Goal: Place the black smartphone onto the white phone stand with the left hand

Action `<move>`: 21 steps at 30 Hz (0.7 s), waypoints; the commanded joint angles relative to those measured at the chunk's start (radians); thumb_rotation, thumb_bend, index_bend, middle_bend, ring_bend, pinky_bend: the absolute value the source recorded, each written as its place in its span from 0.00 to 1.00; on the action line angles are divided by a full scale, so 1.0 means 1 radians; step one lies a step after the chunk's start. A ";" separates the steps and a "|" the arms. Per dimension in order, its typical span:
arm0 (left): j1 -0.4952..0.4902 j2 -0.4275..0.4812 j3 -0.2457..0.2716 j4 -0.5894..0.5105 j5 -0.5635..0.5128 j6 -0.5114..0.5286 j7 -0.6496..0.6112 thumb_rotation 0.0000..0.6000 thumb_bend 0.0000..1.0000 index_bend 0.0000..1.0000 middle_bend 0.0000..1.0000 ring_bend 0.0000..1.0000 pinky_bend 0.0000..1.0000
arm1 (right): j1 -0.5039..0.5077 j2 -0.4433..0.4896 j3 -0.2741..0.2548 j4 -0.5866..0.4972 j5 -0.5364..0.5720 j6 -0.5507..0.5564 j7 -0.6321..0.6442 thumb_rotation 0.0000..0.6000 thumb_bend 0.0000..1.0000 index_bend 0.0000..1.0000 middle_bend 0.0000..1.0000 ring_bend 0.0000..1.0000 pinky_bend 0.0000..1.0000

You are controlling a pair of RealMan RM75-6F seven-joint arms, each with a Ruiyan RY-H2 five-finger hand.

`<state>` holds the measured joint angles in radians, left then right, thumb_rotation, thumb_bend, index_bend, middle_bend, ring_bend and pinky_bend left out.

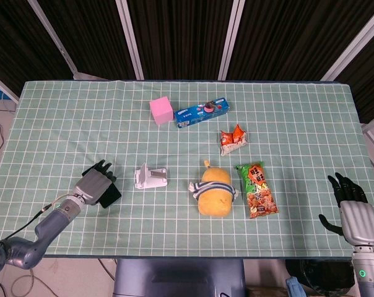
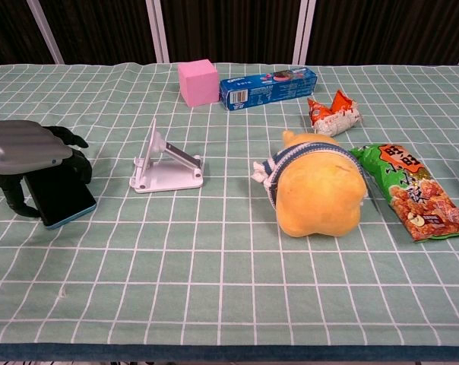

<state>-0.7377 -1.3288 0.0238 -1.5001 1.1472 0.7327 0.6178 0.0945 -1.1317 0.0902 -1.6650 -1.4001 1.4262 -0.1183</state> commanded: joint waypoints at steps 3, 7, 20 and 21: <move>0.002 0.000 0.003 -0.002 0.007 0.016 -0.017 1.00 0.33 0.50 0.52 0.11 0.05 | 0.000 0.000 0.000 0.000 0.000 0.000 0.001 1.00 0.34 0.00 0.00 0.00 0.12; 0.004 0.005 0.003 -0.005 0.017 0.033 -0.032 1.00 0.37 0.55 0.58 0.13 0.05 | 0.000 0.000 -0.001 -0.001 0.000 0.001 0.001 1.00 0.34 0.00 0.00 0.00 0.12; 0.014 0.049 -0.019 -0.047 0.047 0.108 -0.077 1.00 0.48 0.63 0.65 0.18 0.07 | -0.001 0.001 -0.001 0.000 -0.002 0.001 0.008 1.00 0.34 0.00 0.00 0.00 0.12; 0.018 0.055 -0.025 -0.057 0.044 0.120 -0.080 1.00 0.49 0.63 0.66 0.18 0.07 | -0.001 0.001 -0.002 0.000 -0.002 0.001 0.009 1.00 0.34 0.00 0.00 0.00 0.12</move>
<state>-0.7229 -1.2798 0.0041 -1.5499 1.1922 0.8449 0.5410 0.0937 -1.1303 0.0885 -1.6650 -1.4025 1.4276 -0.1089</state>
